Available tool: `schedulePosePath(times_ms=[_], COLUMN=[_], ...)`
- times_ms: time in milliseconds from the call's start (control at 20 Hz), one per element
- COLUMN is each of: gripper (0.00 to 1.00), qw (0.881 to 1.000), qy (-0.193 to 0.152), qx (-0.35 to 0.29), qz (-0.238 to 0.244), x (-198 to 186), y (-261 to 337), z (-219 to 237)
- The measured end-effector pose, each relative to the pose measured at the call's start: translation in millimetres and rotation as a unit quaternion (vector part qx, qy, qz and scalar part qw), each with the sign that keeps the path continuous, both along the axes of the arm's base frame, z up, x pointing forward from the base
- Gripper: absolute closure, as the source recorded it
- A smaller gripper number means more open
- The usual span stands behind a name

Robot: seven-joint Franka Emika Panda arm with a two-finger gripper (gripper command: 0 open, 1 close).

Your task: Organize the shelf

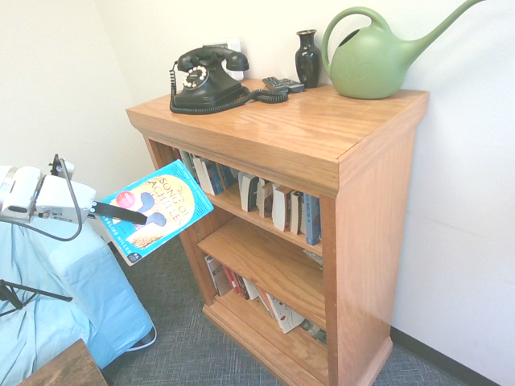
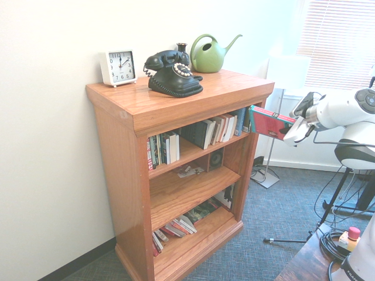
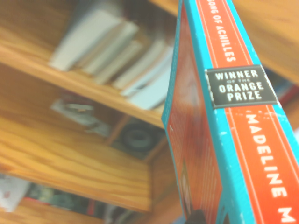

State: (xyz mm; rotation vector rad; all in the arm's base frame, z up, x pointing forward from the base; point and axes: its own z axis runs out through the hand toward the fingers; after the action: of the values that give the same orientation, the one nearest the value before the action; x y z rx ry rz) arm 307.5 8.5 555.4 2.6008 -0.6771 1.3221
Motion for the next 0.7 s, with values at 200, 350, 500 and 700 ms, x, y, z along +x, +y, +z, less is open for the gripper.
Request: schedulePosePath(times_ms=[200, 350, 500, 700], gripper=[1.0, 1.0, 1.0, 1.0], qw=[0.999, 0.999, 0.997, 0.993], qy=[0.021, 0.025, 0.027, 0.018], qx=[0.018, 0.032, 0.052, 0.097], qz=[0.019, 0.032, 0.047, 0.067], x=[11.1, 19.2, 31.6, 53.7], y=[24.1, 37.3, 43.1, 51.6], z=[-18.3, -29.2, -42.4, -61.2])
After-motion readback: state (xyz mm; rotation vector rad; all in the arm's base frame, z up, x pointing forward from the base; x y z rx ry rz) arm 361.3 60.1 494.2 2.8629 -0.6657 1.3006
